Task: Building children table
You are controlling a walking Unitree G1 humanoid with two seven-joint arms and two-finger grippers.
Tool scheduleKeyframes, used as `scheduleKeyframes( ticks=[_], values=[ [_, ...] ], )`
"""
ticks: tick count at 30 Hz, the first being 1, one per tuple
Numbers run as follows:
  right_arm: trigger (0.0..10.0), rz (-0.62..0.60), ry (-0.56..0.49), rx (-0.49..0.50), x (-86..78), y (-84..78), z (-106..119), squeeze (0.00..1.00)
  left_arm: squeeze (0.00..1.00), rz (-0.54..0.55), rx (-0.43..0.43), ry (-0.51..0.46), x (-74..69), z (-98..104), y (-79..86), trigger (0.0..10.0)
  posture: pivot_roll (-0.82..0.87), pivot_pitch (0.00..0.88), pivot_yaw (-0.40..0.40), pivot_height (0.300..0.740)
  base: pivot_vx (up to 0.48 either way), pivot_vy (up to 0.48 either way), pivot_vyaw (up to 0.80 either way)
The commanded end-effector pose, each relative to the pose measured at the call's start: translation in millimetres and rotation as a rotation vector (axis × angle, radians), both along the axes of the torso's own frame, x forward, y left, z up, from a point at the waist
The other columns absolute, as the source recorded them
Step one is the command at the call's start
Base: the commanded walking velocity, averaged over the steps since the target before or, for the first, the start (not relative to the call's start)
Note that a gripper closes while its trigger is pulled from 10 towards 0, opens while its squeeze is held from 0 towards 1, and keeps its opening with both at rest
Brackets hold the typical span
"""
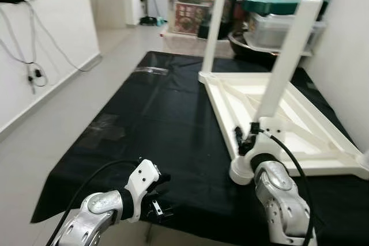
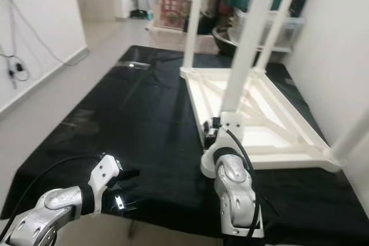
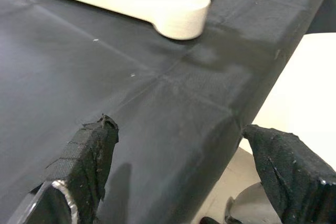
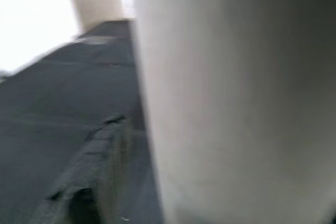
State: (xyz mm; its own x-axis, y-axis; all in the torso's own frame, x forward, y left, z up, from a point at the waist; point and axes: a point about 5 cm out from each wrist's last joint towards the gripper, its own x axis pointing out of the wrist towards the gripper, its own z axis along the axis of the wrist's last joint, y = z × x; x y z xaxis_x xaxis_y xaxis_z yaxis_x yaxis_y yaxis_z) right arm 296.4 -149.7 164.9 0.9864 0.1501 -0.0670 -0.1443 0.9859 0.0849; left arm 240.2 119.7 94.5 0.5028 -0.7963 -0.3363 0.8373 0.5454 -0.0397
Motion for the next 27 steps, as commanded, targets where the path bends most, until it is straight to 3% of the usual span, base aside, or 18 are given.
scheduleKeyframes(
  ticks=[1,4,8,16,17,20,21,23,24,26,27],
  values=[
    [10.0,0.161,-0.06,0.02,8.9,7.2,15.4,0.0,0.0,-0.003,0.008,0.006,1.4,-2.4,1.2,10.0,0.08,0.0,-0.074,0.74,0.0,0.0,0.0],
    [10.0,0.208,-0.078,0.026,9.7,7.0,19.3,0.0,0.0,-0.002,0.008,0.005,2.0,-2.4,1.3,10.0,0.08,0.0,-0.074,0.74,0.0,0.0,0.0],
    [10.0,0.698,-0.171,0.046,-18.5,6.7,32.2,0.0,0.0,0.016,0.003,-0.004,1.6,-0.8,4.3,10.0,0.1,0.0,-0.092,0.74,0.0,0.0,0.0],
    [10.0,0.873,-0.089,-0.061,-26.1,14.0,7.7,0.0,0.0,0.015,0.007,-0.002,-0.4,-2.5,2.7,10.0,0.11,0.0,-0.097,0.74,0.0,0.0,0.0],
    [0.9,0.814,-0.051,-0.057,-20.9,18.5,-4.0,0.0,0.0,0.018,0.007,-0.006,0.6,-1.8,2.7,10.0,0.12,0.0,-0.097,0.74,0.0,0.0,0.0],
    [0.9,0.772,-0.027,-0.055,-17.1,21.5,-12.0,0.0,0.0,0.02,0.008,-0.009,1.3,-1.5,2.9,10.0,0.12,0.0,-0.096,0.74,0.0,0.0,0.0],
    [0.0,0.701,-0.014,-0.05,-11.9,22.5,-16.6,0.0,0.0,0.021,0.01,-0.011,1.5,-1.2,3.4,10.0,0.11,0.0,-0.094,0.74,0.0,0.0,0.0],
    [0.0,0.523,0.025,-0.041,-2.0,16.7,-24.1,0.0,0.0,0.017,0.012,-0.006,-1.1,-2.2,3.6,10.0,0.11,0.0,-0.089,0.74,0.0,0.0,0.0],
    [0.0,0.523,0.025,-0.041,-2.0,16.7,-24.1,0.0,0.0,0.017,0.012,-0.006,-1.1,-2.2,3.6,10.0,0.11,0.0,-0.089,0.74,0.0,0.0,0.0],
    [0.0,0.163,0.141,-0.088,11.8,-8.2,-40.4,0.0,0.0,0.012,0.015,-0.002,-2.3,-3.4,2.8,10.0,0.1,0.0,-0.082,0.74,0.0,0.0,0.0],
    [0.0,0.163,0.141,-0.088,11.8,-8.2,-40.4,0.0,0.0,0.012,0.015,-0.002,-2.3,-3.4,2.8,10.0,0.1,0.0,-0.082,0.74,0.0,0.0,0.0]
  ],
)
